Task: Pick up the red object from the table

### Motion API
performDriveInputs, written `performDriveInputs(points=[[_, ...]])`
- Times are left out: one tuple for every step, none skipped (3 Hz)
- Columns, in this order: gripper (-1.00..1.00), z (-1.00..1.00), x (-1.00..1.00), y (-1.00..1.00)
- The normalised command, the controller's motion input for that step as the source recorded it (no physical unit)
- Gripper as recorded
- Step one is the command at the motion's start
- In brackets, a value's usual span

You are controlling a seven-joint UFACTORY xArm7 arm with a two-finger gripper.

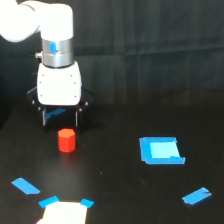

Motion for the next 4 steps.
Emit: performDriveInputs(points=[[1.0,0.0,0.73,-1.0],[1.0,-0.12,0.81,-1.0],[-0.91,-0.51,0.16,-0.16],[-1.0,-0.26,-0.24,0.1]])
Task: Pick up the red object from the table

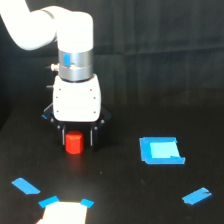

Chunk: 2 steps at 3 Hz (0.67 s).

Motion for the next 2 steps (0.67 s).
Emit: performDriveInputs(points=[[-1.0,-0.15,0.13,0.05],[-1.0,-0.01,0.27,0.01]])
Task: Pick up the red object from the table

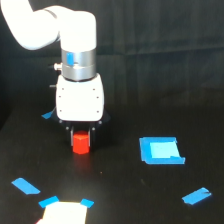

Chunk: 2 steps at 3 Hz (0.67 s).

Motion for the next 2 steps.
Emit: performDriveInputs(points=[[-1.0,1.0,1.0,-0.58],[-1.0,1.0,1.0,-0.71]])
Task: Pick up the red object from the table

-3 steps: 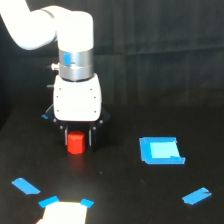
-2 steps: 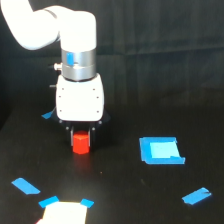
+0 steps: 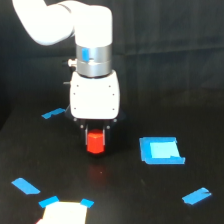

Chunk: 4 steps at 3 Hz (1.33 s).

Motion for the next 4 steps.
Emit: performDriveInputs(points=[[-0.88,1.0,1.0,-0.71],[-1.0,1.0,0.19,-0.13],[-0.9,1.0,-0.87,-1.0],[-1.0,1.0,-0.92,-1.0]])
